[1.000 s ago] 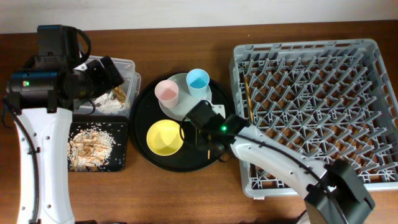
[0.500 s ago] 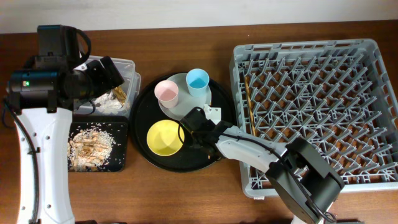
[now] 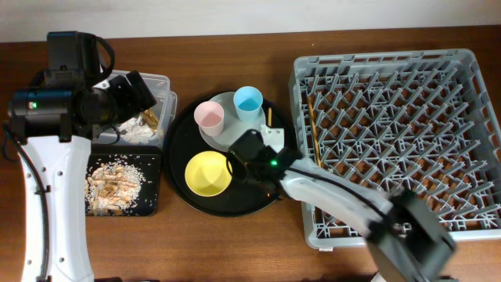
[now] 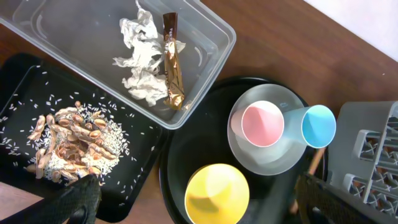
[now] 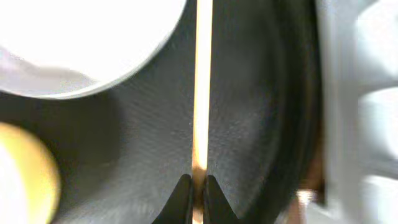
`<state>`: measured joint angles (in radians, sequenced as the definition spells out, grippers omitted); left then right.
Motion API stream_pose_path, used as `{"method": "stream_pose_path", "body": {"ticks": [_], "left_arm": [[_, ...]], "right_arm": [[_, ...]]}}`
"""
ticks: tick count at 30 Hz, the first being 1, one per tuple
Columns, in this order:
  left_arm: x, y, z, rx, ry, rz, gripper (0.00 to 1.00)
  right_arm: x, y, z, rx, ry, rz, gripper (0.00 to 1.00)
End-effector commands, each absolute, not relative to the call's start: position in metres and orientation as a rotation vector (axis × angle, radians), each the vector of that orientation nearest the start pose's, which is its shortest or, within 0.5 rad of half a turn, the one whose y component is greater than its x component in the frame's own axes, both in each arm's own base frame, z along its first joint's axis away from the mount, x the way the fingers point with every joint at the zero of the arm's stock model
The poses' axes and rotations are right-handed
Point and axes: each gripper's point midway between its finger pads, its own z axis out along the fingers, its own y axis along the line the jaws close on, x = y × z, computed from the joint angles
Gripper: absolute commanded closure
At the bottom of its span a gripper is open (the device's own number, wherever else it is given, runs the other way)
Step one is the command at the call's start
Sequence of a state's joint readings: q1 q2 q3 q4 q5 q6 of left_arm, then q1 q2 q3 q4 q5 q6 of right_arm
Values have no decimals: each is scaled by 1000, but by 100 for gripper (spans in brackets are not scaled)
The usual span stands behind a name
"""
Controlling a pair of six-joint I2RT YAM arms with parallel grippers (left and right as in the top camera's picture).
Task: Sort waste into correct bins and load items into the dishwasher rack
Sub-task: 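Grasp the second wooden chopstick with the right gripper, then carry the chopstick into the dish rack and release it, then reach the right gripper to the blue cup on the white plate and grasp it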
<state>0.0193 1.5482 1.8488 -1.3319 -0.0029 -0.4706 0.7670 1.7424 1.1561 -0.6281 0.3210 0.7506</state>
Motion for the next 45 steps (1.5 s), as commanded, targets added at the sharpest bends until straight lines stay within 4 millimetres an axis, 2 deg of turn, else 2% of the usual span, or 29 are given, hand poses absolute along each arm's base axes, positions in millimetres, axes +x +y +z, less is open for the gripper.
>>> {"method": "stream_pose_path", "body": {"ticks": [1,3,4,5,10,11,14,15,18,24,26,29,31,39,40,42,45], "left_arm": [[356,7,301,-610,2523,-161,1],[356,7,301,-610,2523,-161,1],[356,7,301,-610,2523,-161,1],[356,7,301,-610,2523,-161,1],[356,7,301,-610,2523,-161,1],[356,7,301,-610,2523,-161,1],[356,7,301,-610,2523,-161,1],[356,7,301,-610,2523,-160,1],[356,7,301,-610,2523,-161,1],[356,7,301,-610,2523,-161,1],[356,7,301,-610,2523,-161,1],[356,7,301,-610,2523,-161,1],[356,7,301,-610,2523,-161,1],[356,7,301,-610,2523,-161,1],[356,7,301,-610,2523,-161,1],[356,7,301,-610,2523,-161,1],[356,7,301,-610,2523,-161,1]], "right_arm": [[313,221,140,22,2541,98,96],[305,211,176,-98,2471,102,96],[302,203,189,-190,2439,68,96],[301,198,192,-225,2436,48,96],[307,150,183,-127,2516,-59,96],[310,142,180,-167,2541,-49,96],[315,131,170,-223,2623,95,96],[317,124,167,-190,2648,155,96],[321,109,151,-119,2712,179,96],[322,113,124,-129,2797,175,96],[319,120,116,-140,2830,227,94],[319,121,113,-132,2842,233,94],[317,120,113,-132,2848,231,82],[314,120,112,-133,2862,231,82],[316,121,115,-133,2852,234,82],[323,127,142,-139,2827,274,82],[324,155,224,-210,2747,449,77]]}}
